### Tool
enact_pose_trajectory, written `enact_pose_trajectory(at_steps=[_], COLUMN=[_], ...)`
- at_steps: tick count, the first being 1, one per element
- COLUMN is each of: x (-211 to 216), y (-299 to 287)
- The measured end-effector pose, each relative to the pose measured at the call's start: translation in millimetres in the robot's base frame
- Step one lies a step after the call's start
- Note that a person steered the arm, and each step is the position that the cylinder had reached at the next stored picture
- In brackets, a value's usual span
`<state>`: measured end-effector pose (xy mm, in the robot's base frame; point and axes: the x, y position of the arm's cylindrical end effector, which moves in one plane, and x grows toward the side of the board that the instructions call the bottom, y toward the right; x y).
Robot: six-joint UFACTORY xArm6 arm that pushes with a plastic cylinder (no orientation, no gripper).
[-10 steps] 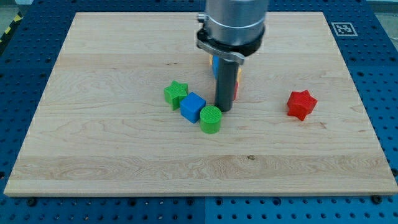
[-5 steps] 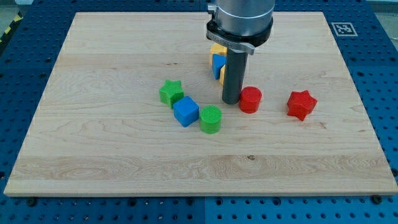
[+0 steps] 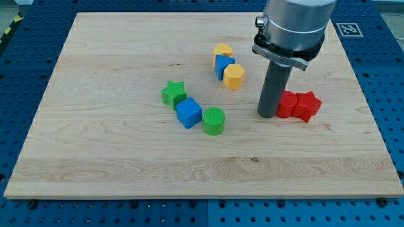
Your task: Move the red circle left to the red star
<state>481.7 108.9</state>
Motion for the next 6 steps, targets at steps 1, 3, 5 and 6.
enact_pose_trajectory(at_steps=[1,3,5,6], x=[-22.0,-47.1,-37.8,-33.1], y=[0.0,5.6,36.1,36.8])
